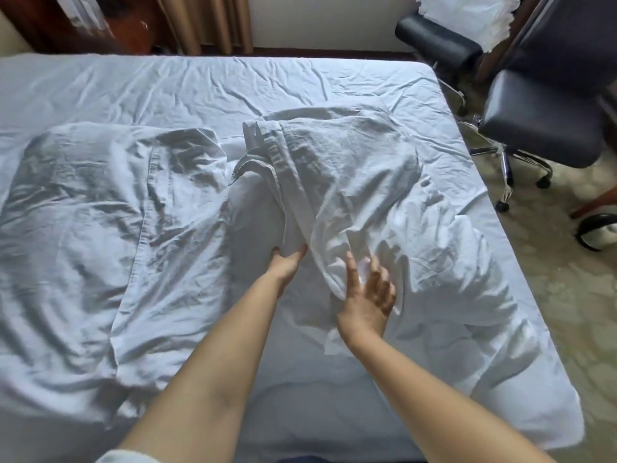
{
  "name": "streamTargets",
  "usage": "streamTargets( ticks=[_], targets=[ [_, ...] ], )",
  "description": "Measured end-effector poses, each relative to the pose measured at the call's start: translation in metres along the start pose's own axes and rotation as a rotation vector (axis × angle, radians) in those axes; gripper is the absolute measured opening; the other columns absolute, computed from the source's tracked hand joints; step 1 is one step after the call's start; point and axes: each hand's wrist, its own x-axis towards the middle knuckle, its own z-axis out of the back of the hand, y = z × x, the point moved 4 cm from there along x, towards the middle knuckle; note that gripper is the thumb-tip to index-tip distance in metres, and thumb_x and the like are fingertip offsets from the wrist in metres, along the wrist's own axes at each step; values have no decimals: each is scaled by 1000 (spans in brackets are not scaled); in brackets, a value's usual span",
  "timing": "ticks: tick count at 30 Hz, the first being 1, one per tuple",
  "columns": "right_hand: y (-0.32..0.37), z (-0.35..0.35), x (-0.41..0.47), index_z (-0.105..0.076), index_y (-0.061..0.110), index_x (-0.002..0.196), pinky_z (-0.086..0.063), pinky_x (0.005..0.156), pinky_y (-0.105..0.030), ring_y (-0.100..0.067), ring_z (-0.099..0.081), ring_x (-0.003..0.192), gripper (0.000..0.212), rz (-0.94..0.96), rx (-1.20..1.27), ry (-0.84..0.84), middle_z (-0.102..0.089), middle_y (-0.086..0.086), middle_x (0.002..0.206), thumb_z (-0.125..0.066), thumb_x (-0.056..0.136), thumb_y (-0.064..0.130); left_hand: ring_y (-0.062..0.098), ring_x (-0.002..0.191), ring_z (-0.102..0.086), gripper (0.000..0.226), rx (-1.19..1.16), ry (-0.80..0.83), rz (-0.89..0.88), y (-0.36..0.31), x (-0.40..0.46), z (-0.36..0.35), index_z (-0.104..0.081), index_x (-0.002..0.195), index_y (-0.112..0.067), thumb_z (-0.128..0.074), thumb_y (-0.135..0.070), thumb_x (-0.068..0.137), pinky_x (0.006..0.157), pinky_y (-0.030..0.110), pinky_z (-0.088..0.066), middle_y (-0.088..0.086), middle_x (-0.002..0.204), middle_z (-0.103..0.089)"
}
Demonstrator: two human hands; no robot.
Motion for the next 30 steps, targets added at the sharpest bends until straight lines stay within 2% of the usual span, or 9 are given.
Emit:
streamTargets(
  ticks=[3, 6, 10, 14, 17, 20, 23, 27, 30],
  targets=[
    [-23, 3, -16, 2, 43, 149, -13, 109, -37, -22, -2, 129, 100, -55, 3, 165, 11, -1, 143, -57, 78, 4, 32, 137, -34, 107, 36, -80, 66, 38, -30, -9, -6, 152, -21, -76, -43, 75, 110, 44, -34, 13, 152, -28],
    [-40, 16, -27, 4, 42, 148, -33, 101, -34, -23, -25, 127, 98, -29, 47, 266, -12, -3, 145, -59, 81, 7, 31, 133, -37, 106, 124, -18, 58, 62, -73, -35, -10, 151, -29, -79, -38, 71, 104, 40, -38, 8, 146, -32],
    [-56, 56, -54, -29, 24, 143, -42, 92, -36, -30, -44, 117, 71, 151, 175, 349, -43, -10, 130, -53, 80, 2, 29, 109, -63, 69, 516, 3, -269, 61, -122, -66, -58, 122, -25, -70, -37, 55, 83, 36, -55, 9, 118, -63],
    [-50, 152, -66, -57, 10, 118, -44, 87, -35, -32, -53, 107, 46, 300, 423, 93, -55, -14, 116, -47, 75, -4, 13, 91, -58, 21, 190, 18, -344, 44, -200, -90, -67, 104, -7, -50, -10, 91, 65, 14, -43, -1, 88, -65],
    [-61, 186, -85, -63, 9, 114, -40, 87, -28, -27, -52, 105, 47, 408, 518, 10, -56, -11, 114, -47, 73, -7, -5, 65, -56, 24, 104, 78, -347, 43, -242, -102, -67, 66, -35, -46, -25, 73, 66, 11, -43, -18, 58, -62],
    [-96, 124, -110, -63, 12, 115, -42, 96, -31, -28, -49, 114, 33, 452, 270, 369, -50, -10, 124, -52, 83, 10, 4, 65, -56, 16, 249, 48, -223, 76, -243, -108, -69, 92, -4, -54, 0, 86, 57, 12, -45, 3, 83, -63],
    [-148, 56, -132, -61, 9, 122, -44, 100, -33, -29, -53, 119, 35, 420, -25, 831, -55, -11, 131, -50, 91, 20, 14, 77, -52, 35, 137, -82, -91, 120, -242, -100, -59, 120, -2, -44, 8, 90, 50, 16, -40, 10, 108, -59],
    [-187, 27, -138, -55, 16, 130, -42, 103, -35, -27, -49, 125, 42, 337, 13, 827, -49, -9, 137, -45, 88, 19, 23, 99, -48, 39, 58, -101, 94, 158, -244, -100, -58, 123, -15, -39, 0, 92, 72, 27, -42, 8, 118, -54],
    [-190, 18, -131, -54, 15, 130, -41, 103, -35, -28, -47, 125, 42, 351, 3, 813, -48, -10, 137, -45, 89, 17, 21, 86, -49, 27, -1, -76, 103, 160, -241, -115, -59, 111, -17, -45, -4, 92, 66, 26, -40, 8, 104, -53]
  ],
)
